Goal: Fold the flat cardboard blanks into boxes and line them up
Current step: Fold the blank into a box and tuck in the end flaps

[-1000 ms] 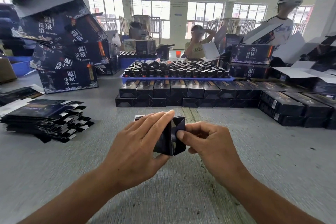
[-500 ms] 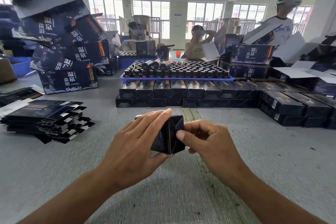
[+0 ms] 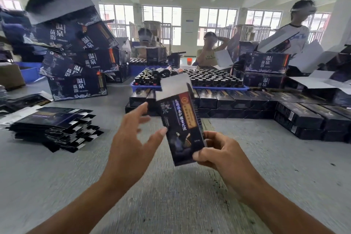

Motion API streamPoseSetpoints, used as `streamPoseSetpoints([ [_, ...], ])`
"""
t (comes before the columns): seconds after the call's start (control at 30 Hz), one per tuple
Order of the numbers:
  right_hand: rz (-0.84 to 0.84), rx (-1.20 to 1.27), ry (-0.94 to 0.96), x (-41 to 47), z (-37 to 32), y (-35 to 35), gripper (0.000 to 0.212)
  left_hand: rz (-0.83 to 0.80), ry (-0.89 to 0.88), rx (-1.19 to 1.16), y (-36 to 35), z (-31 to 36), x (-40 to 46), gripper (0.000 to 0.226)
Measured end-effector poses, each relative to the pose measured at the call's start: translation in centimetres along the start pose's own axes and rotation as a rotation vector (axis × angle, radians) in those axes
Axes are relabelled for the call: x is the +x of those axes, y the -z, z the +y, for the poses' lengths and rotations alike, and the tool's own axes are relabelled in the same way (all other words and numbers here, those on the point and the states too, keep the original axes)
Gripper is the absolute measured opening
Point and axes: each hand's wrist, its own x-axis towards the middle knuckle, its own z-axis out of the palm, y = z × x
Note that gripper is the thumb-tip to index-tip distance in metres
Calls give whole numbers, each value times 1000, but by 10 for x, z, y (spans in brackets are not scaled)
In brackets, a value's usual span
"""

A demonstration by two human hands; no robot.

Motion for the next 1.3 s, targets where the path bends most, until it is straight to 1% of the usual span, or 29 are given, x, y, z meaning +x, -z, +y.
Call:
streamPoseSetpoints([
  [0.03,-39,-36,1,-1,0,-1,51,-62,111,-167,1,0,2,72],
  [0.07,-76,-75,2,-2,1,-2,49,-115,176,-298,0,-1,3,61],
  [0.13,-132,-153,-6,-4,2,-5,48,-159,194,-396,0,-2,4,29],
  [0.17,-145,-180,-9,-4,2,-7,48,-172,182,-412,0,-2,4,23],
  [0.2,-145,-184,-7,-5,1,-8,47,-185,175,-421,0,-2,4,23],
  [0.27,-105,-121,11,-5,-1,-8,46,-208,182,-446,-1,-3,4,32],
  [0.37,13,-42,85,-4,-5,-4,55,-223,219,-483,-5,-2,0,53],
  [0.43,32,-23,124,-3,-6,-3,56,-233,231,-443,-9,-3,-3,64],
  [0.5,32,-8,135,-2,-6,-3,54,-246,216,-399,-10,-3,-4,69],
  [0.6,16,13,133,-1,-3,-2,48,-255,195,-381,-10,-4,-4,67],
  [0.7,10,22,135,0,-2,-1,51,-248,152,-463,-6,-3,-3,62],
  [0.77,16,26,143,1,-1,0,51,-209,127,-510,-3,-2,-2,61],
  [0.83,31,26,157,2,0,0,50,-158,86,-528,-3,-1,-1,50],
  [0.9,35,6,184,2,-1,0,48,-143,27,-508,-3,0,-2,41],
  [1.03,26,-27,239,0,-3,-2,41,-158,-56,-416,-3,1,-4,37],
  [1.1,18,-37,254,-1,-4,-4,42,-167,-57,-404,-2,0,-4,36],
  [1.3,7,-88,301,-3,-7,-5,55,-175,-34,-417,0,-2,-3,32],
])
